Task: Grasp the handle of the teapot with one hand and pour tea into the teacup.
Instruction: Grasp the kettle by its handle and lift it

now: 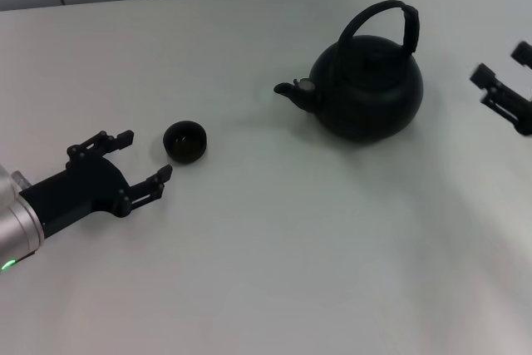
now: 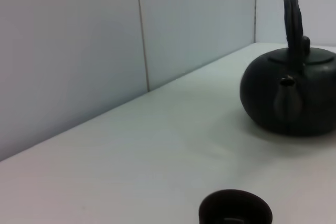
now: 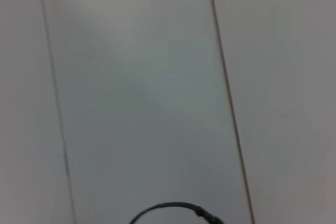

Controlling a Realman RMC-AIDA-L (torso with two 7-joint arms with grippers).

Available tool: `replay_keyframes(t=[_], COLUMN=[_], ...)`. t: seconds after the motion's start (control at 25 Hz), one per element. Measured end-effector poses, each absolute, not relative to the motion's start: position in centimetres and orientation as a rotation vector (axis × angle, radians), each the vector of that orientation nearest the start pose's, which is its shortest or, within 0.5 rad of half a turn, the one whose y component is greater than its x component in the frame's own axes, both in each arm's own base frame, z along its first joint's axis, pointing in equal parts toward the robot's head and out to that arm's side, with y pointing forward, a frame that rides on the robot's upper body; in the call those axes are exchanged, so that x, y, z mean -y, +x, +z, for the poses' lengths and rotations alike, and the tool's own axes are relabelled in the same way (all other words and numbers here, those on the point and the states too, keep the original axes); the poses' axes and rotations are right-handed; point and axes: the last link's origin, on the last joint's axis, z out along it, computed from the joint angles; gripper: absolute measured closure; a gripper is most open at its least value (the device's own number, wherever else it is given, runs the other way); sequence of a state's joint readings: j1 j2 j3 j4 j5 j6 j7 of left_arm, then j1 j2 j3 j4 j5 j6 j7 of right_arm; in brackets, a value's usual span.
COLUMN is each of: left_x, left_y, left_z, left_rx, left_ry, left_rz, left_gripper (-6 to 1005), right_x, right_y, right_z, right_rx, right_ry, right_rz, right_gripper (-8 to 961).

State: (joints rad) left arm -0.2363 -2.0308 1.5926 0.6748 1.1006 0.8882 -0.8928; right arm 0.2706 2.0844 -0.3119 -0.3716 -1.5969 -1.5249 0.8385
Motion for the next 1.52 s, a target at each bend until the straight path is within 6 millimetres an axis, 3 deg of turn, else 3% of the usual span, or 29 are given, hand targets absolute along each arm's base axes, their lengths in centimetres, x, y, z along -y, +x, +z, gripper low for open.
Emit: replay_keyframes(t=[0.48,0.76,1.32,1.52], left_x=[-30.6,-30.6,-30.7,-30.7], left_y=[-30.2,-30.2,-30.1,-30.1], left_z=[-5.7,-5.7,-5.8,-5.8], left_rx=[0.399,0.402,0.402,0.401], left_ry=[-2.435,-2.433,-2.434,-2.434], left_rz=[-0.449,-0.450,-0.452,-0.452], left_gripper=[208,208,208,208], right_x=[-32.9,-34.6,-36.0,-36.4], right_y=[34.1,33.5,32.8,32.3], right_z=[2.5,1.8,0.6,0.3], right_rx=[-0.638,-0.657,-0.668,-0.658], right_ry=[-1.900,-1.916,-1.963,-1.978], right_rz=[0.804,0.762,0.702,0.704], right_gripper=[126,126,125,224])
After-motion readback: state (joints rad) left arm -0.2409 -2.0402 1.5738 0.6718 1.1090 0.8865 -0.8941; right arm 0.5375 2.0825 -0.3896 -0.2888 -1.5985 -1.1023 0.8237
